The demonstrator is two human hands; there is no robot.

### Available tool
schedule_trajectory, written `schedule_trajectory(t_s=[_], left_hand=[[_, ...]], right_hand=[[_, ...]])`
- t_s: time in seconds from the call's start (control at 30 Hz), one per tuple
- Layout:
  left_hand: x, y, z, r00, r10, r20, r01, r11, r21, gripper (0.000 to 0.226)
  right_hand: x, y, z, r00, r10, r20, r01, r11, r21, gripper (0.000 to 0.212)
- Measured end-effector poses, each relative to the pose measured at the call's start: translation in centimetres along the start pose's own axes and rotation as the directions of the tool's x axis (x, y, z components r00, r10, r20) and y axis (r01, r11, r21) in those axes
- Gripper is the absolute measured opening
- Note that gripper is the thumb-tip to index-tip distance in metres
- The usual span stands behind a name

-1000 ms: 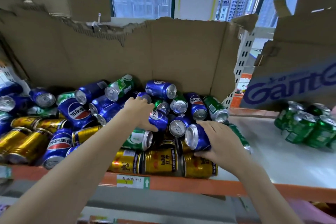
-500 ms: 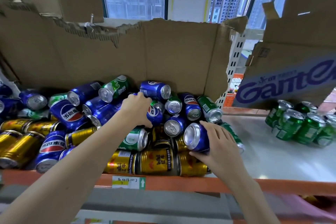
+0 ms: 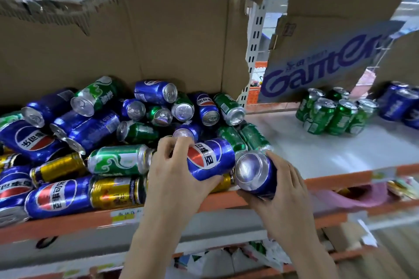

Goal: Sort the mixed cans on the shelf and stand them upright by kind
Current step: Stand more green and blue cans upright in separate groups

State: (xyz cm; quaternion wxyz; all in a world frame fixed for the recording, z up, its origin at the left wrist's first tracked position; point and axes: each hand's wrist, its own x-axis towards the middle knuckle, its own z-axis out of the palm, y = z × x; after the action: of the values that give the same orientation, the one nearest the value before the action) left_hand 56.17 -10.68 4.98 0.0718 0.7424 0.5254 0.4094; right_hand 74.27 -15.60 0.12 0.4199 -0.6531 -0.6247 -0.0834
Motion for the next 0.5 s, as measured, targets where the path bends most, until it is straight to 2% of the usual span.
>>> schedule_trajectory(t_s=[0.2, 0.37, 0.5], left_hand=[[-2.0, 3.8, 4.9, 0.994, 0.066, 0.091, -0.064, 0.998, -0.019, 0.068], [-2.3, 10.1, 10.2, 0.982, 0.088, 0.167, -0.083, 0.996, -0.032, 0.075], [-2.8, 16.7, 15.9, 0.981, 0.087, 0.171, -0.084, 0.996, -0.023, 0.08]], right_hand=[[-3.1, 6.1, -3.6, 0.99, 0.138, -0.01, -0.138, 0.985, -0.107, 0.089], [-3.5, 12.4, -7.2, 0.985, 0.159, -0.06, -0.162, 0.986, -0.045, 0.083], [-3.3, 19.5, -11.2, 0.984, 0.173, -0.042, -0.172, 0.985, 0.01, 0.083]])
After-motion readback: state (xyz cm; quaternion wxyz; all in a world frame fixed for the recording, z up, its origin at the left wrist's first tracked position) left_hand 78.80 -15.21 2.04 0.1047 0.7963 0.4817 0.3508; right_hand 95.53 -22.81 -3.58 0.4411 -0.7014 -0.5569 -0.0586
